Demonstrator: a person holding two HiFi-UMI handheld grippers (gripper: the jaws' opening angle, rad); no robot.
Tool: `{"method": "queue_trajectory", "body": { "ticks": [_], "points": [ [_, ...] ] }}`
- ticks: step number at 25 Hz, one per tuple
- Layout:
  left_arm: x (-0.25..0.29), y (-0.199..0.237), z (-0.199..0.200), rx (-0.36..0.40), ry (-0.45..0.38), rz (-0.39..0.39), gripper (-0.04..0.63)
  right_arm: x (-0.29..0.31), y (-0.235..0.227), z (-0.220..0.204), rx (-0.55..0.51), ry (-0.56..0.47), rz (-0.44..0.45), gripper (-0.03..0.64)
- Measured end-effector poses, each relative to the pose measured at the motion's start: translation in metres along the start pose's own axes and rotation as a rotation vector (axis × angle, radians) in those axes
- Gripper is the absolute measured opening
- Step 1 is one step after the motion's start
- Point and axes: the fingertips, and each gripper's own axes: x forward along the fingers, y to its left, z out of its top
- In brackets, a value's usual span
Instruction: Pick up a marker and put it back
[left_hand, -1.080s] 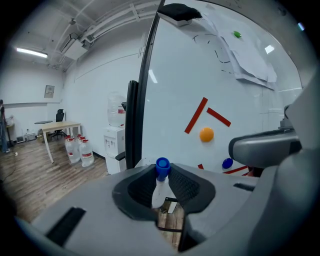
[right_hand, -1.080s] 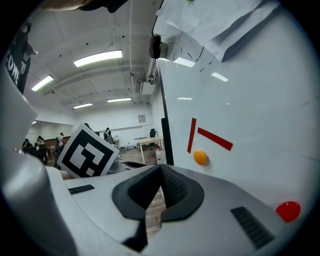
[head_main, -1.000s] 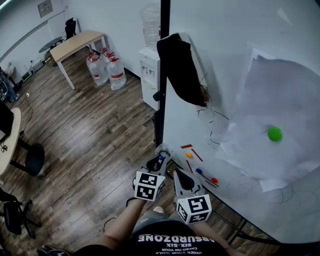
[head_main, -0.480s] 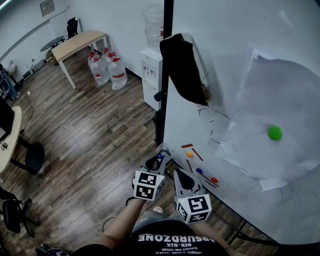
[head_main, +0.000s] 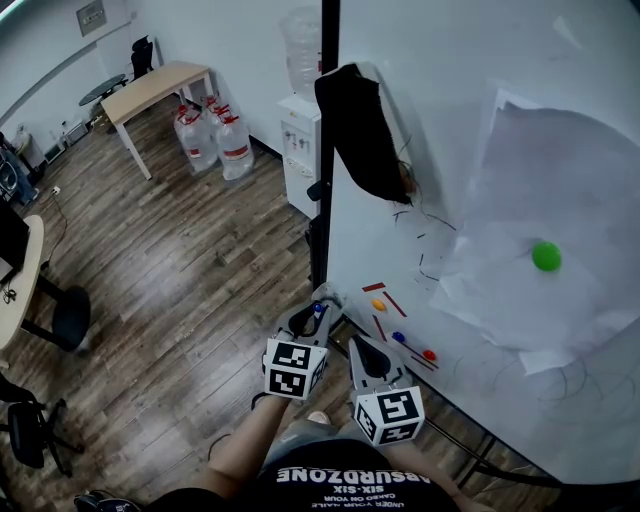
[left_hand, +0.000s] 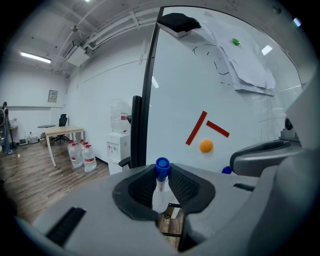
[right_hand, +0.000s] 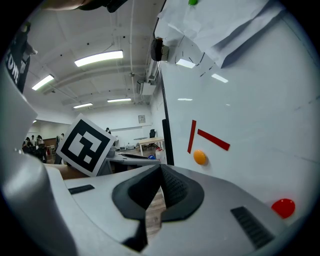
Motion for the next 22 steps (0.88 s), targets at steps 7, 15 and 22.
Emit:
{"method": "queue_trajectory", "body": {
  "ticks": [7,15,22],
  "points": [
    [-0.015,0.000,0.010,-0.012,-0.037,0.002,0.080,-0.002,0.012,0.000,-0.013,0.002,0.021,-0.003],
    [-0.031,0.003,0.028,-0.033,-0.093,0.010,0.080,-0.002,0.021,0.002,-0.023,0.002,0.037,-0.002],
    [-0.043,0.003,0.038,-0.042,-0.124,0.012,0.080,-0.006,0.027,0.002,-0.036,0.012,0.046,-0.002]
  ]
}}
